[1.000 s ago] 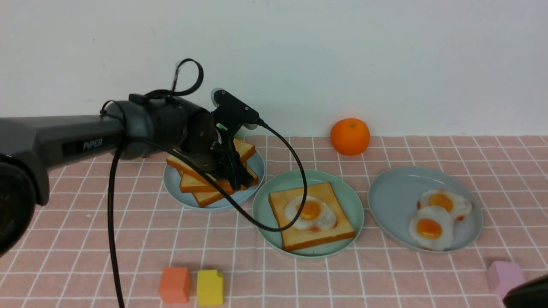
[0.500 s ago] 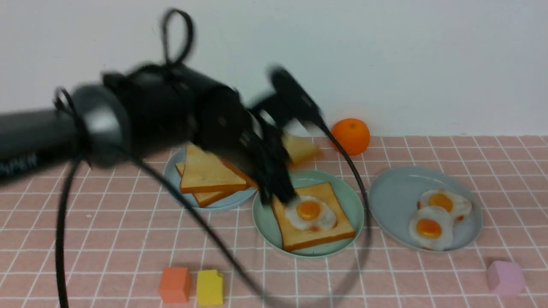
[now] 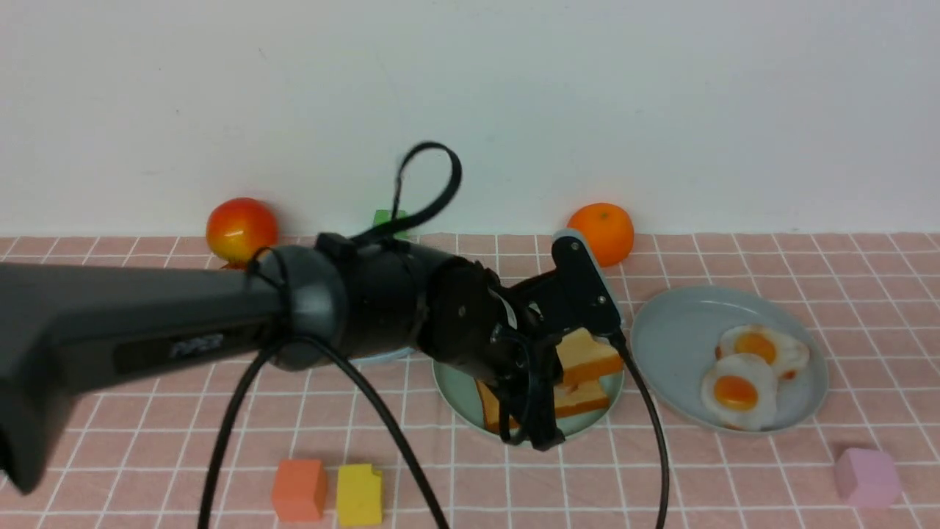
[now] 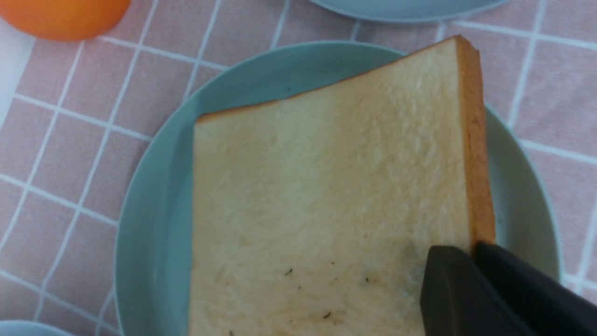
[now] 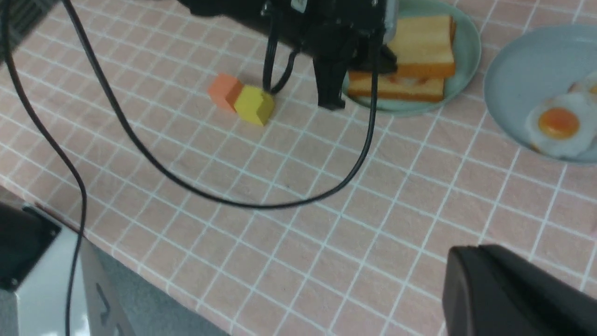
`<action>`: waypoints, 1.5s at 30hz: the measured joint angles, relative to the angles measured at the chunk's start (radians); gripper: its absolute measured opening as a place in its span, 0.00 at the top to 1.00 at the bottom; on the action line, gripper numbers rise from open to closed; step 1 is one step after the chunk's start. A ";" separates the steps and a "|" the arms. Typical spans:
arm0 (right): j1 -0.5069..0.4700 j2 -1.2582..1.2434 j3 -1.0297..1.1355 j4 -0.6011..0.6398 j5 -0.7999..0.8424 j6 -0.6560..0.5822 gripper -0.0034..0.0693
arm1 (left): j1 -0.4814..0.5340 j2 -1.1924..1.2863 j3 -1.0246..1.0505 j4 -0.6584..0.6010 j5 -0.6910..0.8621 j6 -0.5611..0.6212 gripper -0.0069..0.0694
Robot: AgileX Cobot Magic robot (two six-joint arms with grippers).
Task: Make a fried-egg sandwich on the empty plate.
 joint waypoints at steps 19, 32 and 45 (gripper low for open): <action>0.000 0.000 0.050 0.072 0.000 0.000 0.88 | 0.000 -0.019 0.000 0.035 0.059 -0.016 0.35; 0.000 -0.002 0.050 0.053 0.000 0.000 0.87 | 0.000 -0.626 0.075 -0.022 0.262 -0.430 0.89; 0.001 -0.092 0.050 -0.005 0.000 0.000 0.96 | 0.000 -1.399 0.789 -0.303 -0.012 -0.445 0.89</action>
